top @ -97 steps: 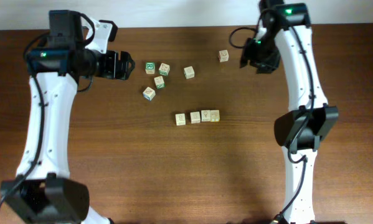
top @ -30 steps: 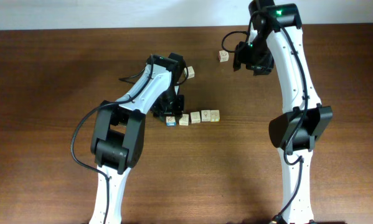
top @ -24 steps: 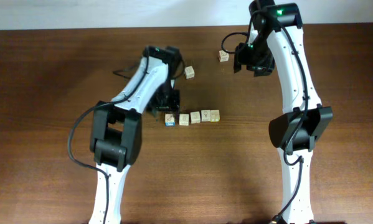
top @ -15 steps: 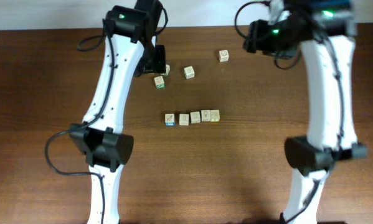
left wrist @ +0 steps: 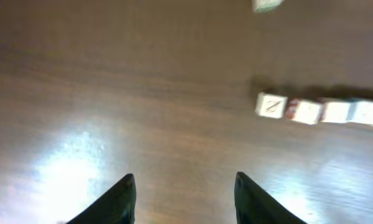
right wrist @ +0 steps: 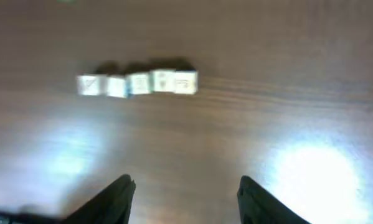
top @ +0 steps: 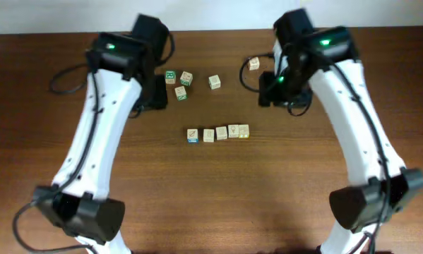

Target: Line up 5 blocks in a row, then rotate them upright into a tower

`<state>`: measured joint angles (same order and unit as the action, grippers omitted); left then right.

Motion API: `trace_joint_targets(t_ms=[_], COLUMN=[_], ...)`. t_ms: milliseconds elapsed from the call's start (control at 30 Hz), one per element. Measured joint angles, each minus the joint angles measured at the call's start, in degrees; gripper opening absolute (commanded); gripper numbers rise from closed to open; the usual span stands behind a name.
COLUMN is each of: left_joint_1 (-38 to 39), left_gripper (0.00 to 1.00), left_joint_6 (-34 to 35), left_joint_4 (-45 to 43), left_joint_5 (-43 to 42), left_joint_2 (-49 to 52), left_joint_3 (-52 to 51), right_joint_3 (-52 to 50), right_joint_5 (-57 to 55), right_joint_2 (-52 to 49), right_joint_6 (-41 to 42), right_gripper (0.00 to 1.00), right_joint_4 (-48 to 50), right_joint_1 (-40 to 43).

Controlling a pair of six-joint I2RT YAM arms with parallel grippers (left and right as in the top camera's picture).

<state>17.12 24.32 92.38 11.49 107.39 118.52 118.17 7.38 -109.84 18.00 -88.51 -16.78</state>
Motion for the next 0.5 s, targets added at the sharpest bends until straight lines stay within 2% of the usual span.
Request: trace_joint_targets(t_ms=[100, 167, 267, 333, 400, 500], left_joint_1=[-0.5, -1.75, -4.28, -5.27, -5.31, -5.27], left_gripper=[0.4, 0.32, 0.37, 0.36, 0.45, 0.52], left_joint_6=[0.79, 1.01, 1.46, 1.51, 1.51, 1.66], left_joint_4=[-8.37, -13.68, -18.14, -19.43, -20.46, -20.9], left_joint_5=[0.11, -0.33, -1.01, -1.01, -1.03, -1.18], left_joint_2=[0.33, 0.42, 0.48, 0.5, 0.5, 0.5], left_joint_3=[-8.48, -14.34, -19.65, -21.33, -21.35, -21.38], right_joint_3=[-10.43, -16.55, -21.92, -22.91, -23.28, -23.37], right_joint_5=[-0.63, -0.9, -0.9, -1.11, -1.36, -1.33], right_joint_2=[-0.33, -0.81, -2.97, -6.29, -8.96, -11.69], right_joint_6=[-0.07, -0.44, -1.9, -3.96, -6.08, -7.52], right_gripper=[0.58, 0.55, 0.51, 0.42, 0.31, 0.25], right_joint_4=[10.58, 15.91, 21.94, 24.85, 26.8, 28.65], right_joint_1=[0.5, 0.68, 1.84, 3.32, 3.89, 3.89])
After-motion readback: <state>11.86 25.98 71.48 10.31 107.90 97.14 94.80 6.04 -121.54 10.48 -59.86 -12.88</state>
